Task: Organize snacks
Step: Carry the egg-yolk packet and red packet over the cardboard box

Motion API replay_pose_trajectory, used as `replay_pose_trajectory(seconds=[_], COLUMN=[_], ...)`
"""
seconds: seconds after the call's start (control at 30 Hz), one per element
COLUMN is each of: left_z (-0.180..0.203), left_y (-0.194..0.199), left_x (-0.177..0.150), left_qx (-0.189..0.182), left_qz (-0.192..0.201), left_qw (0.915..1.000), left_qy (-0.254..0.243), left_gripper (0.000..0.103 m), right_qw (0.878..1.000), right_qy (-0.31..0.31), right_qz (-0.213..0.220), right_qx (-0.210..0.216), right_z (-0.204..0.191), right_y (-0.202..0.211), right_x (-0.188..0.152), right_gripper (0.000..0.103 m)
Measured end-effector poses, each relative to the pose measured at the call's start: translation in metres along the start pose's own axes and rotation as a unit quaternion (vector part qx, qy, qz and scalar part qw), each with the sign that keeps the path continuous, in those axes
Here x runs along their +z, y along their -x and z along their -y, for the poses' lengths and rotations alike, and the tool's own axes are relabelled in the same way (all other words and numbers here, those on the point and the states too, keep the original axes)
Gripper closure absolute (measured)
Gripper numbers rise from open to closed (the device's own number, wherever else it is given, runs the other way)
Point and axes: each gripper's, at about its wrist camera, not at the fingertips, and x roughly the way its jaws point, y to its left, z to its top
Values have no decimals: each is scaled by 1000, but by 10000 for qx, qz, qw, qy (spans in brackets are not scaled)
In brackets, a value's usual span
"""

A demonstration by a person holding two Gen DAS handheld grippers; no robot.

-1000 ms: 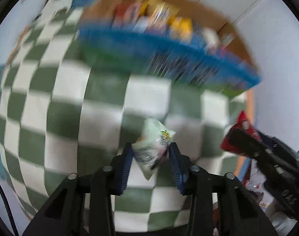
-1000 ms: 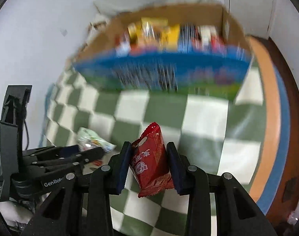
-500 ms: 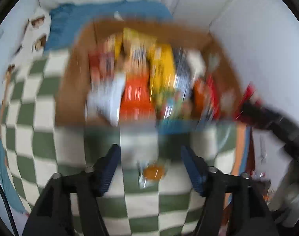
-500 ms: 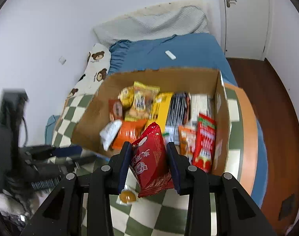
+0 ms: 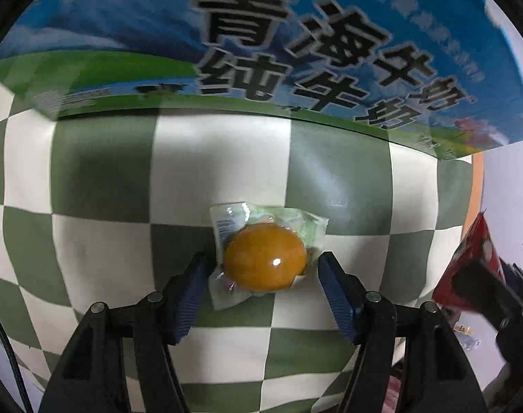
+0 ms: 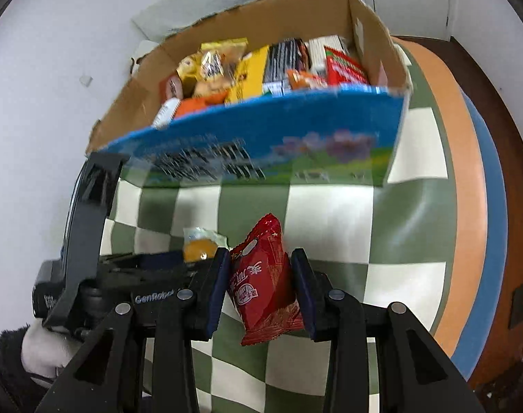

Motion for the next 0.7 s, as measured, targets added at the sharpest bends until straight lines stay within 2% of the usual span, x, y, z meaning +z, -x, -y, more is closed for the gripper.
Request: replay_pose_trajectory(seconds=[0.07, 0.1, 0.2, 0.43, 0.57, 0.7], left_z=[3, 5, 13, 19, 18, 20], left_y=[-2, -3, -1, 24, 56, 105], left_x=[-1, -3, -7, -20, -26, -29], left_qx=[115, 132, 256, 193, -8, -270], left_qz=[94, 147, 234, 418, 628, 1020], left_qw=[9999, 9998, 9992, 9986, 9977, 9940], left_qy=[-43, -92, -214, -243, -236, -296], left_gripper=[42, 49, 50, 58, 59, 59], right_qw=[10000, 10000, 9998, 9998, 9999, 9992], right_qy=[-19, -18, -11, 57, 105, 161], right_qz=[-47, -67, -134, -121, 57, 337], right_qx=[-44, -64, -116, -126, -5, 144], right_z=[2, 2, 2, -3, -9, -17], right_y=[-5, -7, -13, -9, 9, 35], right_x=[-5, -6, -13, -24, -21, -7], right_gripper=[63, 63, 63, 63, 63, 64])
